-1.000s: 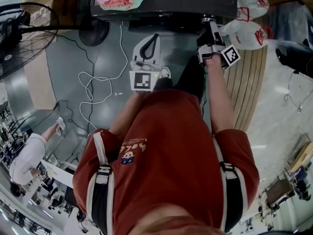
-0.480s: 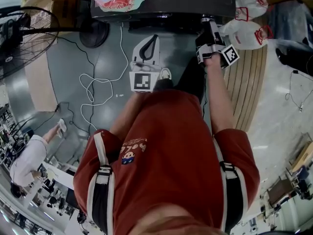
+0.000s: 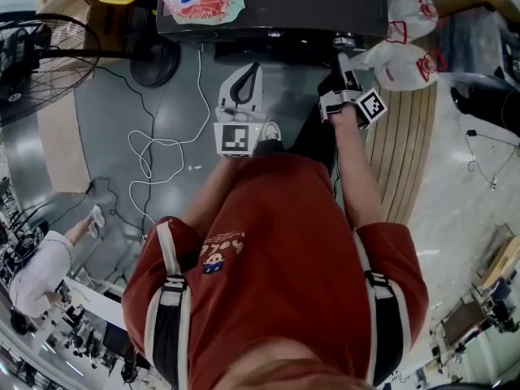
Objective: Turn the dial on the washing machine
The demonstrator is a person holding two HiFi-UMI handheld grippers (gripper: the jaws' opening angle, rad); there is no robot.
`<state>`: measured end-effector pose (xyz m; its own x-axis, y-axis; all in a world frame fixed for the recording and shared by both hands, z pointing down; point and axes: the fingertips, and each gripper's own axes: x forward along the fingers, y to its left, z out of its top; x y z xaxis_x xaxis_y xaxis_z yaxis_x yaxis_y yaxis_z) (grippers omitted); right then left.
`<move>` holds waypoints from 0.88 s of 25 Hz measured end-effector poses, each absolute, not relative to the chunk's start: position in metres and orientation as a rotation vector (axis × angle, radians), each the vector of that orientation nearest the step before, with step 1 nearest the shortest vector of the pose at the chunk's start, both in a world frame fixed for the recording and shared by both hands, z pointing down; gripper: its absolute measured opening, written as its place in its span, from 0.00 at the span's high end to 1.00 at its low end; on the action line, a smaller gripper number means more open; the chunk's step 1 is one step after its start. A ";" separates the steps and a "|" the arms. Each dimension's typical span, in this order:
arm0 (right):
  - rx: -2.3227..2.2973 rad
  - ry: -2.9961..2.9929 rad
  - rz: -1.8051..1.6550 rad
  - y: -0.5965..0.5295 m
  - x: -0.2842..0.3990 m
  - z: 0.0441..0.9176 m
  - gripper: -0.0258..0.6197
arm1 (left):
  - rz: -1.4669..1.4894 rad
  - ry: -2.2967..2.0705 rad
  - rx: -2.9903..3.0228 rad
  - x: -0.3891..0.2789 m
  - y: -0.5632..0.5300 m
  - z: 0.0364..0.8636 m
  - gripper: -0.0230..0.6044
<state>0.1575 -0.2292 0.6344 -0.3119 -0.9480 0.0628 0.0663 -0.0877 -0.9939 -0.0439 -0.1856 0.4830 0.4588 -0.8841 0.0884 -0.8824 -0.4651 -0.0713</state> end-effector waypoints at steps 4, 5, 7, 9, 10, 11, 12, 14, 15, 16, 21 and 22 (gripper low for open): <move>-1.088 1.428 -1.555 -0.209 0.142 0.629 0.44 | -0.265 1.612 -2.651 -0.054 -0.183 0.486 0.95; -1.108 1.461 -1.557 -0.204 0.137 0.627 0.44 | -0.285 1.618 -2.650 -0.058 -0.182 0.488 0.95; -1.156 1.526 -1.551 -0.194 0.130 0.621 0.46 | -0.310 1.636 -2.649 -0.066 -0.180 0.490 0.95; -1.194 1.591 -1.523 -0.186 0.125 0.611 0.46 | -0.326 1.653 -2.649 -0.075 -0.176 0.489 0.95; -1.208 1.624 -1.501 -0.182 0.123 0.603 0.47 | -0.333 1.657 -2.648 -0.079 -0.174 0.487 0.95; -1.222 1.658 -1.478 -0.179 0.120 0.595 0.47 | -0.343 1.656 -2.646 -0.083 -0.172 0.486 0.95; -1.238 1.697 -1.453 -0.176 0.117 0.586 0.47 | -0.354 1.650 -2.640 -0.087 -0.169 0.484 0.95; -1.284 1.783 -1.400 -0.169 0.111 0.570 0.48 | -0.369 1.643 -2.635 -0.096 -0.163 0.479 0.95; -1.310 1.822 -1.371 -0.166 0.109 0.562 0.48 | -0.369 1.648 -2.640 -0.101 -0.160 0.476 0.95; -1.337 1.856 -1.341 -0.163 0.107 0.554 0.49 | -0.364 1.658 -2.646 -0.107 -0.158 0.473 0.95; -1.524 2.038 -1.121 -0.147 0.106 0.510 0.50 | -0.310 1.695 -2.642 -0.128 -0.149 0.442 0.95; -1.572 2.092 -1.056 -0.145 0.106 0.501 0.50 | -0.298 1.691 -2.642 -0.130 -0.148 0.434 0.95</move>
<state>0.1059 -0.1452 0.5006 -0.3446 -0.9227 0.1731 -0.6875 0.1225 -0.7158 -0.1304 -0.1477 0.4344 0.4059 -0.8992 0.1635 -0.9009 -0.4238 -0.0939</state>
